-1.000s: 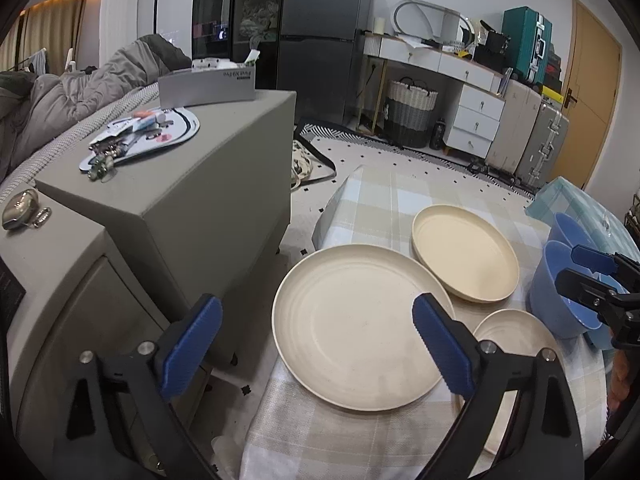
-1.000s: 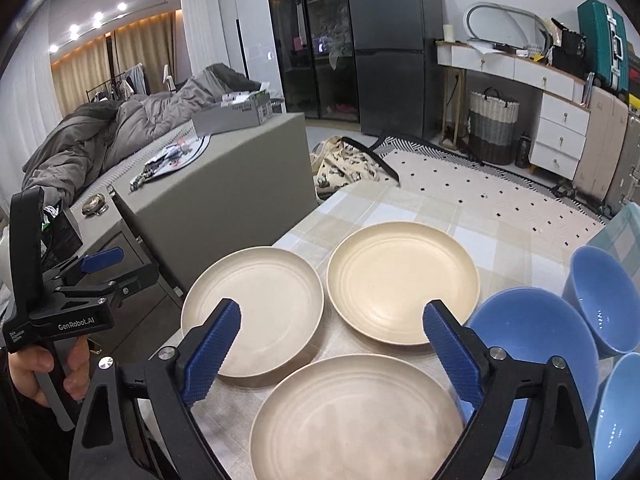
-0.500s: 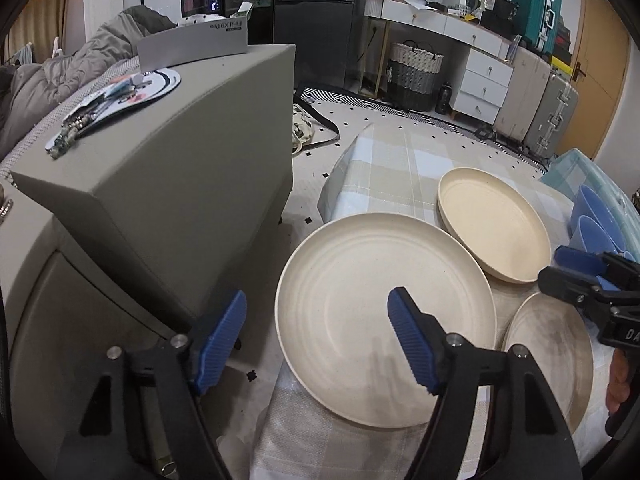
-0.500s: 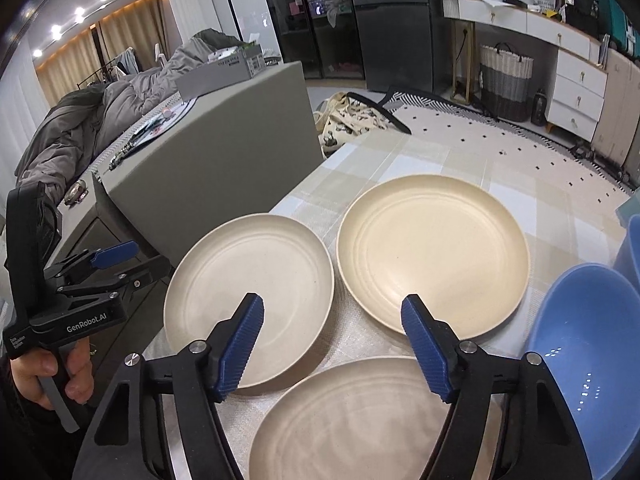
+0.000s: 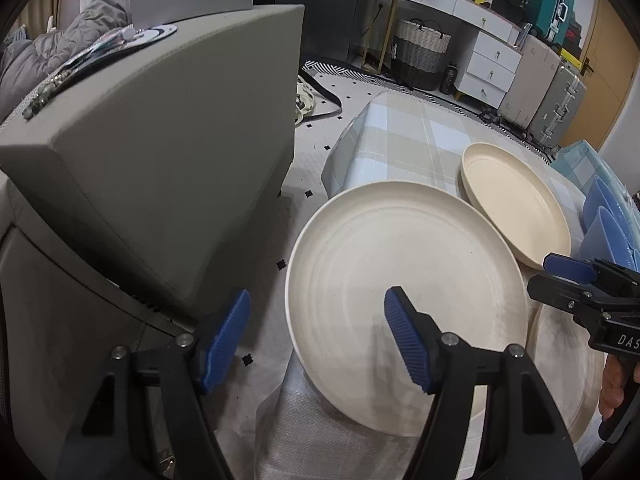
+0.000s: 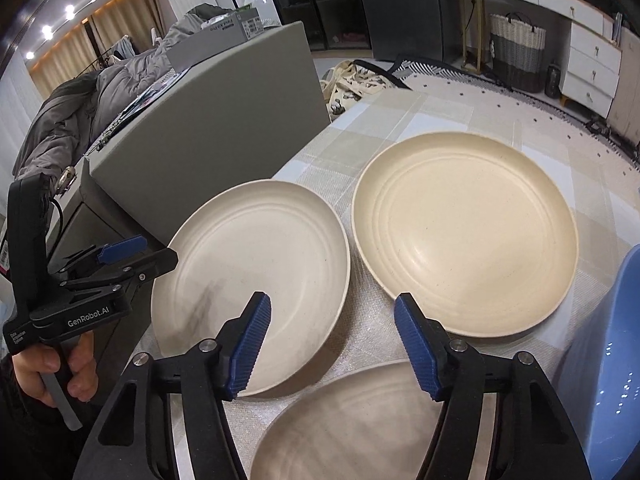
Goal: Organize plates and bowls
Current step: 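Close the left gripper on the plate rim while the right gripper grips the rim too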
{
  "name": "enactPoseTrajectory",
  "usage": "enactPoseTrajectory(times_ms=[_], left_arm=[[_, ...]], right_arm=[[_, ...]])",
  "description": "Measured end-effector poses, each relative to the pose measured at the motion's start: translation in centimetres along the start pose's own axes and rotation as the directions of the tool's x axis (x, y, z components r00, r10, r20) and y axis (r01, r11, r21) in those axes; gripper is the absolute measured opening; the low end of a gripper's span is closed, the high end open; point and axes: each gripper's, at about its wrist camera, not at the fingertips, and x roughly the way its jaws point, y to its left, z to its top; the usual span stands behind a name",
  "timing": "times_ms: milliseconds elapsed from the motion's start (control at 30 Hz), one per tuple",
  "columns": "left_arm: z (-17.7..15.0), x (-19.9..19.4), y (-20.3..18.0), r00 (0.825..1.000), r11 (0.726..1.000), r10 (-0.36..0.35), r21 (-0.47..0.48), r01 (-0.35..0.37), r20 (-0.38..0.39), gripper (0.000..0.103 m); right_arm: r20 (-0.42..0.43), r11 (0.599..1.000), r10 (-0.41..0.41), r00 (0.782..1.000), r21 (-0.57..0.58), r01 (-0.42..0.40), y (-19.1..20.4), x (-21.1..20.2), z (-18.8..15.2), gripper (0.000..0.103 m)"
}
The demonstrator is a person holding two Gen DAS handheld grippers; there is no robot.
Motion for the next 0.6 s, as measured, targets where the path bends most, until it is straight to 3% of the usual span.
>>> enactPoseTrajectory(times_ms=[33,367,600], left_arm=[[-0.1,0.3,0.1,1.000,1.000,-0.002,-0.002,0.002,-0.012,0.059],[-0.5,1.3,0.7,0.999,0.999,-0.029,-0.029,0.028,-0.045,0.057],[-1.1,1.9,1.4,0.997,0.999,-0.035,-0.040,0.032,-0.073,0.044]], right_arm=[[-0.003,1.000,-0.005,1.000,-0.001,0.005,0.0,0.3,0.0,0.065],[-0.035,1.000,-0.014,0.999,-0.015,0.014,0.7,2.6,0.2,0.059],[-0.056,0.999,-0.027,0.998,-0.030,0.025,1.0,3.6,-0.2,0.048]])
